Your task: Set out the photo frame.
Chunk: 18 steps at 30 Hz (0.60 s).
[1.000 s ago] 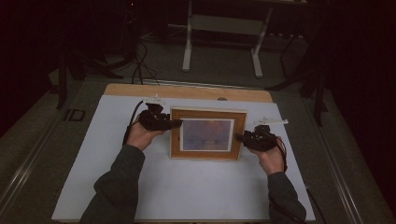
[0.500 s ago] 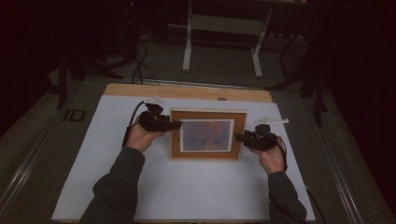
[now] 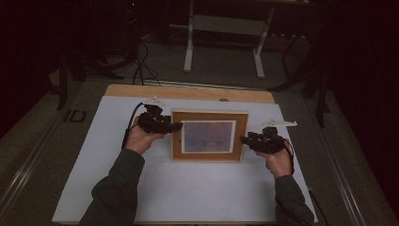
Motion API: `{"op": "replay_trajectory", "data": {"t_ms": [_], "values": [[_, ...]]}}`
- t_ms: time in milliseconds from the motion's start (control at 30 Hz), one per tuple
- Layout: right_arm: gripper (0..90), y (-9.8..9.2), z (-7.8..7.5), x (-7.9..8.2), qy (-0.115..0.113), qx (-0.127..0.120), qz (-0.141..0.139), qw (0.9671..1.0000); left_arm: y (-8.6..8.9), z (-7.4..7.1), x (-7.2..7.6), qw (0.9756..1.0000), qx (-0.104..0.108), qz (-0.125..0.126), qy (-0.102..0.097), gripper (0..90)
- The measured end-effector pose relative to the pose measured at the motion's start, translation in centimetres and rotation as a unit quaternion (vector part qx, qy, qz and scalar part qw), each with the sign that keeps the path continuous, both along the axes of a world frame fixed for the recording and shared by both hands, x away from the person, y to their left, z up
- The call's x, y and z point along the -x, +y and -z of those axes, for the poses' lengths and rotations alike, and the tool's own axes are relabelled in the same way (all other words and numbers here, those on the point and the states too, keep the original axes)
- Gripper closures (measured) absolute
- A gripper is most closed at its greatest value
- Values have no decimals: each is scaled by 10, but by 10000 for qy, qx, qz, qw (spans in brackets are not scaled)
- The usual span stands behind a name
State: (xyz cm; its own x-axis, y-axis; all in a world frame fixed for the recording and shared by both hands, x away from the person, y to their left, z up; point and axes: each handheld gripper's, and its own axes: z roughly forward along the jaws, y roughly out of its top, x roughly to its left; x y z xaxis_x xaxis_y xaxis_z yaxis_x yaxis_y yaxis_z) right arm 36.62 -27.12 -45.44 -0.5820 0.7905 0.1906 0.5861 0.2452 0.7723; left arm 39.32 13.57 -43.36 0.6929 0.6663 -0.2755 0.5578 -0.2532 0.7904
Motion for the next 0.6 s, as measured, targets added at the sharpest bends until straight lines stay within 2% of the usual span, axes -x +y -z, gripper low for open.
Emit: {"op": "replay_trajectory", "data": {"t_ms": [267, 467, 533, 600], "values": [[536, -5, 0, 4, -1, 46, -32, 10000, 17, -4, 10, 9999, 14, -102, -94, 438], [535, -11, 2, 8, 51, 91, -26, 9999, 38, -2, 21, 9994, 94, -327, -73, 430], [535, -14, 3, 10, 55, 92, -14, 9999, 46, 0, 27, 9989, 30, -455, -102, 430], [525, -19, 4, 13, 60, 113, 19, 9999, 53, 4, 35, 9978, -148, -633, -156, 430]]}}
